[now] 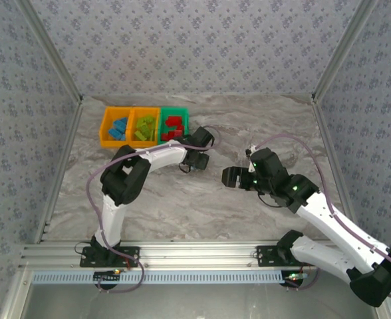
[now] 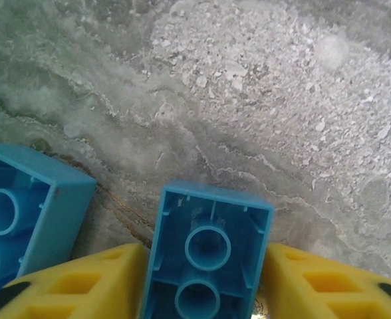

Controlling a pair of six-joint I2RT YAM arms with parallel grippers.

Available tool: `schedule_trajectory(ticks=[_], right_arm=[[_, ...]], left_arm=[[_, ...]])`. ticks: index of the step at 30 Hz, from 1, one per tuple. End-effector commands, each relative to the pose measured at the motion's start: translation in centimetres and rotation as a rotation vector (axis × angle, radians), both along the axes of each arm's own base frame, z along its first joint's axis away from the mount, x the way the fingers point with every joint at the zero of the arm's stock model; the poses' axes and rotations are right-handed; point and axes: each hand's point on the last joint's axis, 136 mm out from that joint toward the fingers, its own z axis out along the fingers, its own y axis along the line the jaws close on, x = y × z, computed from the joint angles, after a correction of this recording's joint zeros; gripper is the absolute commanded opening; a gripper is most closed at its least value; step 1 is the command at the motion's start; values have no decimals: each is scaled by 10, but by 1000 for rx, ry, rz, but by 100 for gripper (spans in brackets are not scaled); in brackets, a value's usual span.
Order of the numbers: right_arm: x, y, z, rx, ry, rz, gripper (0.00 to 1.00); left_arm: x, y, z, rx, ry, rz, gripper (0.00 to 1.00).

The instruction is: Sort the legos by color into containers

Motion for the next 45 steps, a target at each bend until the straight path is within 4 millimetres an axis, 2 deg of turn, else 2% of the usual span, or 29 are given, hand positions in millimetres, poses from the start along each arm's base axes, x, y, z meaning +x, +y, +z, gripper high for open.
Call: schedule_trajectory(ticks=[1, 5, 8, 11, 14, 17, 19, 24, 27, 29, 31, 34, 40, 45], right_arm=[[-2, -6, -8, -19, 21, -21, 89], [-2, -4, -8, -8, 25, -17, 89], [-2, -4, -7, 1, 25, -17, 89], [-3, -4, -7, 3, 23, -16, 89], [-4, -4, -6, 7, 23, -16, 89], [-6, -5, -6, 9, 21, -17, 89], [-7, -7, -6, 11, 17, -20, 89], [-10, -10, -5, 14, 15, -23, 89], [-11, -11, -5, 12, 15, -23, 89], [-13, -13, -3, 11, 14, -24, 89], [-15, -16, -3, 3, 14, -28, 89], [-16, -19, -2, -2, 10, -36, 89], [-15, -20, 0, 2, 9, -43, 89], [-14, -19, 2, 5, 3, -48, 89]], left_arm=[[-1, -1, -2, 3, 12, -7, 41], [-12, -1, 11, -38, 3, -1, 34], [-16, 0, 45, -117, -41, 20, 32], [-12, 13, 90, -168, -143, 61, 31], [3, 43, 130, -182, -240, 132, 31], [32, 97, 150, -177, -288, 262, 31], [56, 145, 153, -169, -310, 385, 30], [104, 245, 145, -211, -305, 672, 29], [127, 290, 132, -236, -270, 805, 29], [140, 313, 123, -260, -239, 871, 29], [154, 330, 118, -300, -219, 910, 30], [174, 344, 115, -355, -195, 937, 32], [197, 349, 110, -389, -116, 954, 47], [200, 340, 141, -468, -162, 928, 49]])
